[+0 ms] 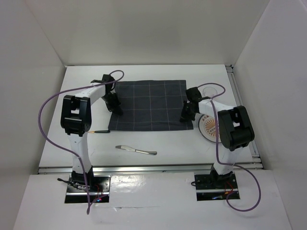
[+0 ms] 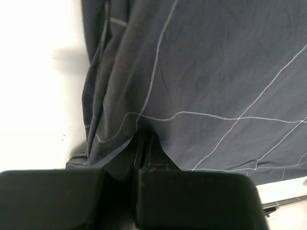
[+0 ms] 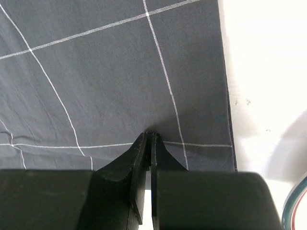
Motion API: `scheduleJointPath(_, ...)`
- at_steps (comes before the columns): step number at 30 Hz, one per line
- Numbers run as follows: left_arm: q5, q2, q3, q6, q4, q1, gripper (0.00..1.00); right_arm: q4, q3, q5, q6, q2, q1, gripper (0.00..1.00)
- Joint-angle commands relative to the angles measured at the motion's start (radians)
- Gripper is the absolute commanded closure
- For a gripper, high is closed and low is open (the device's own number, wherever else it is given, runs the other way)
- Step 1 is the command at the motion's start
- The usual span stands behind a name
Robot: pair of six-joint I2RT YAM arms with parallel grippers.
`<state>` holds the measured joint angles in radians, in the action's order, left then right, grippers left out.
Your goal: Set the dinner table for one person
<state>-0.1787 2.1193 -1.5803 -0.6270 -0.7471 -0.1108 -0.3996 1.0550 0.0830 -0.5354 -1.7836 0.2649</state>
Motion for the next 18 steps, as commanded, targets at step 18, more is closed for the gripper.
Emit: scheduleJointPath(18,0.084,-0.041,0.033,0.006,-0.041,-0.036,1.0,-0.056,-0.119,-0.141,-0.025,0.145,0.008,0.96)
